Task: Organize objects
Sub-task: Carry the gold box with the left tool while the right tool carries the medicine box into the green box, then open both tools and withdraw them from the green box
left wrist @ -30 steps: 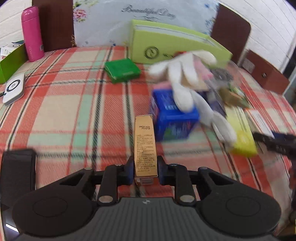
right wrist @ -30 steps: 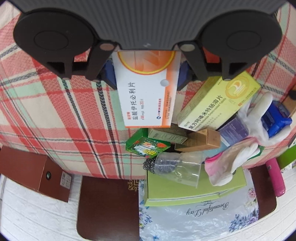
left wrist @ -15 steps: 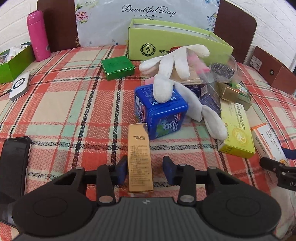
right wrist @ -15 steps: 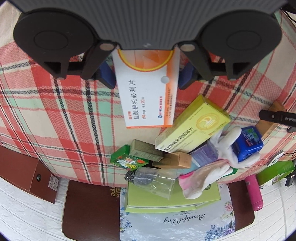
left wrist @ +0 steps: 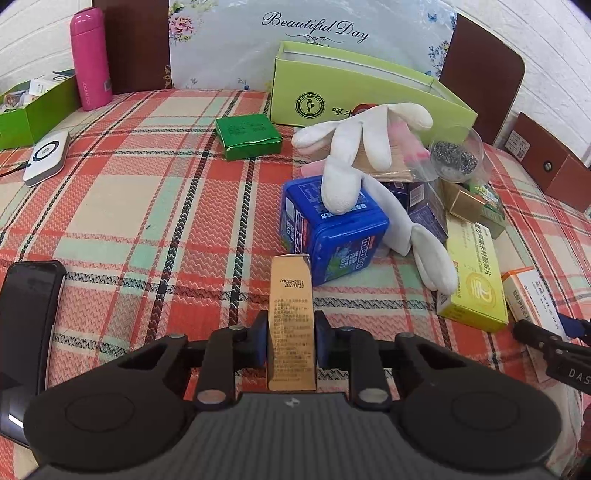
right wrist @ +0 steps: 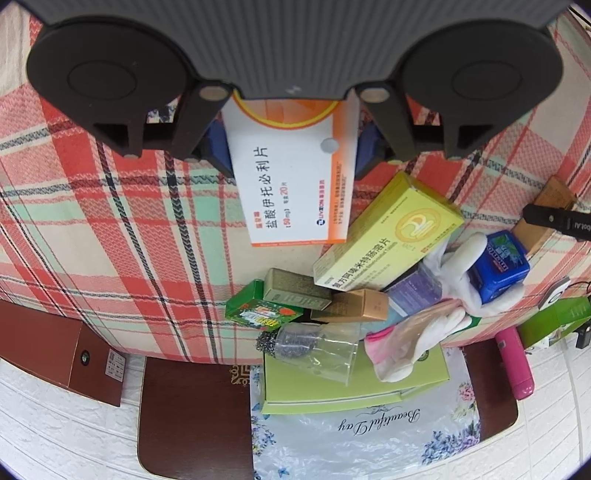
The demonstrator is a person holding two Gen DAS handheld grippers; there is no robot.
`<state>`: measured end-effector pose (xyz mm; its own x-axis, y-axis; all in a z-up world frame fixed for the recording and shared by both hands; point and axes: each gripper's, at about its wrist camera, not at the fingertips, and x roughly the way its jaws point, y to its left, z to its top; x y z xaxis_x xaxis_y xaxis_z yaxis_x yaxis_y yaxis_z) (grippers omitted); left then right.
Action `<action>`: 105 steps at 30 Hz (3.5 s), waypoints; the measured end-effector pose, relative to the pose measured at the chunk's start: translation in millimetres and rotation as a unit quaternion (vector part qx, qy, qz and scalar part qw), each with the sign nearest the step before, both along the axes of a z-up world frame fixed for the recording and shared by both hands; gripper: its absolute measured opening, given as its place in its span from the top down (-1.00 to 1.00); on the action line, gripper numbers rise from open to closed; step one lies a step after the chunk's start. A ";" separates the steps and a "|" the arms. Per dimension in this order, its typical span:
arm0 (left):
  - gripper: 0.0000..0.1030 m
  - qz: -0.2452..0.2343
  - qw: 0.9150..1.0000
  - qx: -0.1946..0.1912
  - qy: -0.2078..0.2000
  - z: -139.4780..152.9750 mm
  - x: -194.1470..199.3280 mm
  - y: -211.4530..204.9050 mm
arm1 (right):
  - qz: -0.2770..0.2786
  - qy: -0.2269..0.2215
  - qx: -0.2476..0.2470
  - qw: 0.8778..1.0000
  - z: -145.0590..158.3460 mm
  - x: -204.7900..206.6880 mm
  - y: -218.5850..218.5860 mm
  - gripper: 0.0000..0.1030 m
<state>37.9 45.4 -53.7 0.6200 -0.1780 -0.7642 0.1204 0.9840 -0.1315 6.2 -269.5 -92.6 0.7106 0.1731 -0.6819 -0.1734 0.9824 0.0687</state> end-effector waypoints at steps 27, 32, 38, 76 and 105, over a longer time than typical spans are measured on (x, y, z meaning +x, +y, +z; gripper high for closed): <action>0.52 -0.055 0.978 -0.049 -0.193 163.0 118.1 -38.3 | 0.106 -0.120 0.057 0.985 136.3 149.8 47.6 -0.29; 0.52 -0.038 0.983 -0.039 -0.174 146.7 185.5 -47.5 | 0.093 -0.107 0.017 0.990 126.6 219.5 75.3 -0.29; 0.52 -0.026 0.988 -0.034 -0.147 121.1 250.5 -47.4 | 0.077 -0.048 0.014 0.996 90.1 302.9 92.5 -0.29; -0.90 0.026 0.987 0.008 -0.157 108.4 94.1 -56.2 | 0.031 -0.133 0.046 0.990 101.0 152.7 28.7 -1.00; -0.90 0.064 0.995 0.050 -0.059 33.9 25.6 -52.0 | 0.008 -0.032 0.008 0.999 19.6 42.0 33.8 -1.00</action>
